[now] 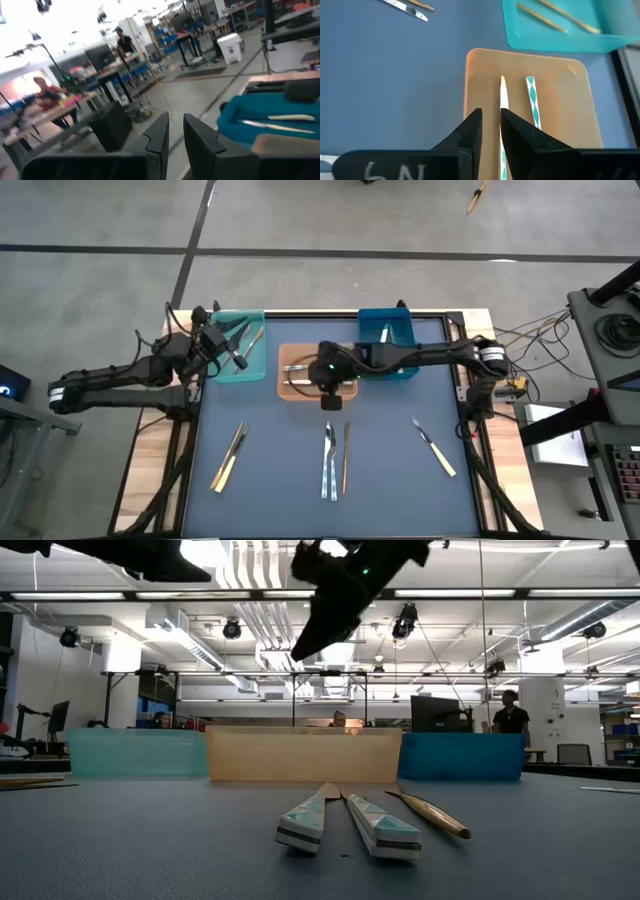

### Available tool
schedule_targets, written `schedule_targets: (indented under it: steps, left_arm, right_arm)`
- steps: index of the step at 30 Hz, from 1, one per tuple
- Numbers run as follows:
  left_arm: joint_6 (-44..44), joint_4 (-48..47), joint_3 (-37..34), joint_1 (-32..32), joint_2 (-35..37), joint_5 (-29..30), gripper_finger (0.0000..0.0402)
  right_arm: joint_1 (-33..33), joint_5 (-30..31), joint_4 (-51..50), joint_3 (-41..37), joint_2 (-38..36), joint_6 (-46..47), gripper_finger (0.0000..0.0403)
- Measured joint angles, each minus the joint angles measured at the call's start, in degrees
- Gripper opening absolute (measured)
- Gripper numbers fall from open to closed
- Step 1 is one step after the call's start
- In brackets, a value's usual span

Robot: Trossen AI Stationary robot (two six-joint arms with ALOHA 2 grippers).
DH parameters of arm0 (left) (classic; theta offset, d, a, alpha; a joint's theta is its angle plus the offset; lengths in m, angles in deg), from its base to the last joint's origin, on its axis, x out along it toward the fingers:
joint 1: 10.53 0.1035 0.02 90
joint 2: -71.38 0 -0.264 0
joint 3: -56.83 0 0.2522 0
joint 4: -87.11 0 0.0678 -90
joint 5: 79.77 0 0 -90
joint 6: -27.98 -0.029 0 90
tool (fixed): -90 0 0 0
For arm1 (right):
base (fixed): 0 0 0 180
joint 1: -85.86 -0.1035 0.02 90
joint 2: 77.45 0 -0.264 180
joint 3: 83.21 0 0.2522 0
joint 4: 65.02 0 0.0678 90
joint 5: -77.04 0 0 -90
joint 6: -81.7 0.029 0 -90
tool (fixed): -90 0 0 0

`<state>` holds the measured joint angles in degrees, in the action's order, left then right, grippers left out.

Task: Sort silverware by color (type)
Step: Put the yellow knife into the blue bin

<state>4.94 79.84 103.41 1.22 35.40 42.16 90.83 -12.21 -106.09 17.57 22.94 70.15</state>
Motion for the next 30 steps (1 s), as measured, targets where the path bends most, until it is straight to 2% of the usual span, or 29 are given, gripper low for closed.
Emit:
schedule_targets:
  steps: [6, 11, 13, 18, 30]
  left_arm:
    - [11.59, -7.7, 0.09, -0.91, -0.35, -0.04, 0.004]
    - [20.31, -14.14, 0.11, -2.85, -0.92, -0.17, 0.004]
    - [23.31, -14.96, 0.09, -3.77, -1.21, -1.95, 0.004]
    - [29.28, -14.7, 0.45, -5.56, -2.61, -10.47, 0.004]
    - [36.46, -9.78, 1.29, -10.1, -8.63, -11.74, 0.004]
  right_arm:
    - [-2.92, 6.58, 6.9, -9.88, -7.03, 1.54, 0.0048]
    - [-3.92, 6.83, 13.94, -17.62, -12.91, 4.69, 0.0048]
    - [-4.1, 6.83, 15.64, -20.18, -14.84, 5.6, 0.0048]
    - [-5.15, 9.31, 23.57, -26.9, -19.3, 6.02, 0.0048]
    - [-8.5, 11.34, 35.34, -38.63, -25.44, 8.11, 0.0047]
